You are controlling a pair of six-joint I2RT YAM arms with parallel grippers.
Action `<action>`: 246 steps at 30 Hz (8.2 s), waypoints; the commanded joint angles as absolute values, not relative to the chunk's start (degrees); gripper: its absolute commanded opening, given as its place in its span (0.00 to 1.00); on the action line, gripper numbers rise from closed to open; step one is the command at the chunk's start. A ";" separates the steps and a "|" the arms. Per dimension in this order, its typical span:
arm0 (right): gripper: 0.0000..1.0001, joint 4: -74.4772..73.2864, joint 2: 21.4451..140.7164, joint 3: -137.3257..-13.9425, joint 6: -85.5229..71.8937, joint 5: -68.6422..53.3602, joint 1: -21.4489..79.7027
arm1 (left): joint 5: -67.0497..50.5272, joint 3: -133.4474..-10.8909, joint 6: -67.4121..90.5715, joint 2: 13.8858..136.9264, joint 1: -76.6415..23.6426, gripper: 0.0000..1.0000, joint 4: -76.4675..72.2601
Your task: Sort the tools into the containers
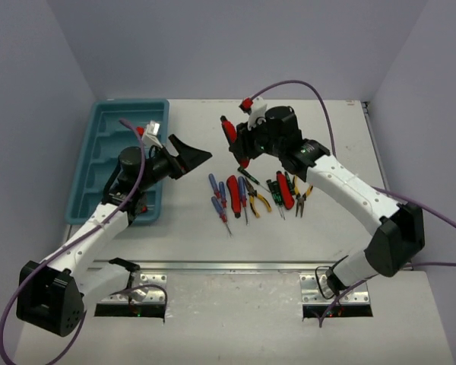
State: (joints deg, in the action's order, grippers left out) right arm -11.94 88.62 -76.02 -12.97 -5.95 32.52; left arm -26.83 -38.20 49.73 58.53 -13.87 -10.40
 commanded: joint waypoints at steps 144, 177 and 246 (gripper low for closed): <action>0.00 -35.69 86.06 -66.62 -19.62 9.25 33.20 | -20.40 -36.14 50.06 49.39 -12.53 1.00 -5.64; 0.98 -21.06 78.52 -67.49 -25.19 -4.26 42.58 | 12.74 -49.73 55.20 67.81 -37.23 0.00 3.43; 0.53 -33.73 118.11 -86.84 -37.00 13.61 42.54 | -12.39 -40.18 28.23 36.30 18.88 1.00 25.27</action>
State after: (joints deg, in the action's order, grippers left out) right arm -32.36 117.79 -83.46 -35.60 9.65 42.08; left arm -11.70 -40.50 30.52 36.05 20.08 28.08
